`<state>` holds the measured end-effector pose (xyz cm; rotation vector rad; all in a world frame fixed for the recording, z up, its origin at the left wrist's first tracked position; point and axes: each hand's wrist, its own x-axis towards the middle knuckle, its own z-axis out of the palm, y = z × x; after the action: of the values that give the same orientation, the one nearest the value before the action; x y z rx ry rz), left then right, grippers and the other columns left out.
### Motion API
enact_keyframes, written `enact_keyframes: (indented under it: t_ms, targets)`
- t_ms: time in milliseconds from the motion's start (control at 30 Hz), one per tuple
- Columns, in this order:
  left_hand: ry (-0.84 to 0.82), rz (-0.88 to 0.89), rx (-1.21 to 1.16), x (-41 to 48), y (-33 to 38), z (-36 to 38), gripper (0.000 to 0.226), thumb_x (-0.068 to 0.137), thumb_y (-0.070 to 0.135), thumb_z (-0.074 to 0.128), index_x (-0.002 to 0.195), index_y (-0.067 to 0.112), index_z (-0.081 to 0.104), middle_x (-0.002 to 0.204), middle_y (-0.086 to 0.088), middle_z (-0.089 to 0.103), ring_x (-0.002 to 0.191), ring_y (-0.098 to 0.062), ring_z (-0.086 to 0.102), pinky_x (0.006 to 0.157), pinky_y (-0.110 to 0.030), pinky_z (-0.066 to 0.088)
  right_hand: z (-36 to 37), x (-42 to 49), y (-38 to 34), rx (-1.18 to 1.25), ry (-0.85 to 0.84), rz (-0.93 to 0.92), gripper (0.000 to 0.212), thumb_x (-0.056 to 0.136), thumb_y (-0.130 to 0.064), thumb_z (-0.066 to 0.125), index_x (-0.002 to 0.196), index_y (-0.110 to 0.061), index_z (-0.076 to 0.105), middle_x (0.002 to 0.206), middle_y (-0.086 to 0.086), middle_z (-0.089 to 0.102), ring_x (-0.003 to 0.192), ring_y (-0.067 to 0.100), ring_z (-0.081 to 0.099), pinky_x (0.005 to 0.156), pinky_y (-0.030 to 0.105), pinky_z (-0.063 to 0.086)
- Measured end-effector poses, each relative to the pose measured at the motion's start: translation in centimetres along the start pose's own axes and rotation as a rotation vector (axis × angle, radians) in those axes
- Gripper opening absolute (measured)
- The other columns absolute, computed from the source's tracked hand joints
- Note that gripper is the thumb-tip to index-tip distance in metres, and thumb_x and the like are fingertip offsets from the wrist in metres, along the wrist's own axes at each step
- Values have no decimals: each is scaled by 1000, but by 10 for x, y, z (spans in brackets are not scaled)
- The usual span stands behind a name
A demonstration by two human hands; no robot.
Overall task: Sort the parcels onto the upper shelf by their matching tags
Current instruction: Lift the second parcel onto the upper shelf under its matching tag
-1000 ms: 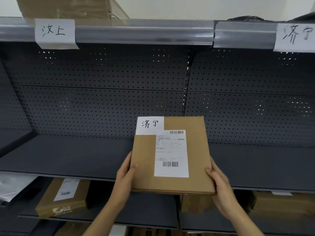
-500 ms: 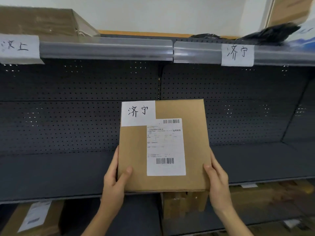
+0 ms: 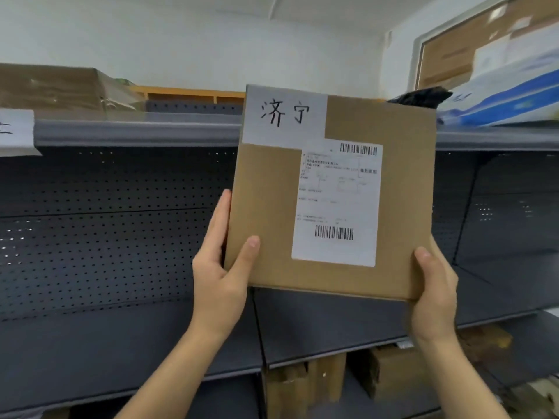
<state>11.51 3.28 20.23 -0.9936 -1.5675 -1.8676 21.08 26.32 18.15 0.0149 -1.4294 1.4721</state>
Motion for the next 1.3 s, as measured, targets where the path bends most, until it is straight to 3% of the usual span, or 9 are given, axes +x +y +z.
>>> enact_keyframes:
  t_ms: [133,267,433,633,733,867,1067,1200,1300]
  targets:
    - [45,-13,-47,45,25,26,61,96,15,60,150,15,34,147,6,50,132,-2,50,107,-25,45,6,51,-36,25,-35,3,44,103,-18,39,146,-17,50,126,-11,70,116,5,65,92,18,51]
    - [22,-24,-61,100,59,49,44,97,11,55,140,19,49,128,10,63,109,9,60,86,-10,50,16,107,-76,-11,-21,49,42,94,-33,50,134,-26,60,129,-1,69,122,23,62,101,42,48]
    - [-41,-181,26,178,72,60,14,79,23,54,84,11,58,92,-8,62,89,-27,57,81,-41,47,42,181,-111,-33,-36,215,14,90,-35,57,93,-24,65,107,4,70,109,26,66,102,50,49]
    - [-8,-195,164,250,63,68,11,71,31,53,62,26,51,64,7,49,60,-13,48,70,-34,42,73,254,-115,-94,-135,270,35,81,-32,58,112,-17,59,96,6,59,89,24,63,80,40,56]
    - [36,-256,140,268,56,77,14,74,30,59,65,21,52,63,2,47,65,-20,48,66,-35,43,82,274,-106,-152,-135,290,28,75,-31,59,99,-17,58,87,5,56,85,24,60,91,41,51]
    - [25,-277,216,287,45,88,20,71,33,60,74,14,52,64,-1,45,66,-22,48,64,-35,44,86,296,-91,-231,-89,259,19,88,-32,50,98,-16,53,88,4,53,86,22,55,81,34,49]
    - [-63,-240,406,311,34,103,26,85,37,44,68,17,40,65,2,37,57,-15,38,53,-26,30,92,331,-75,-373,-89,217,66,83,-51,41,135,-11,46,117,7,62,108,25,60,102,42,48]
    - [-93,-350,383,324,6,109,46,85,42,48,108,2,54,85,-7,52,78,-25,54,69,-30,44,93,346,-58,-419,-152,250,75,86,-59,45,143,-10,42,129,9,60,114,29,59,104,45,48]
    - [-104,-407,429,324,-6,116,34,95,37,44,105,5,49,80,-6,51,75,-24,53,60,-26,43,93,351,-46,-442,-170,260,81,87,-62,48,146,-8,39,137,10,56,120,31,56,106,46,46]
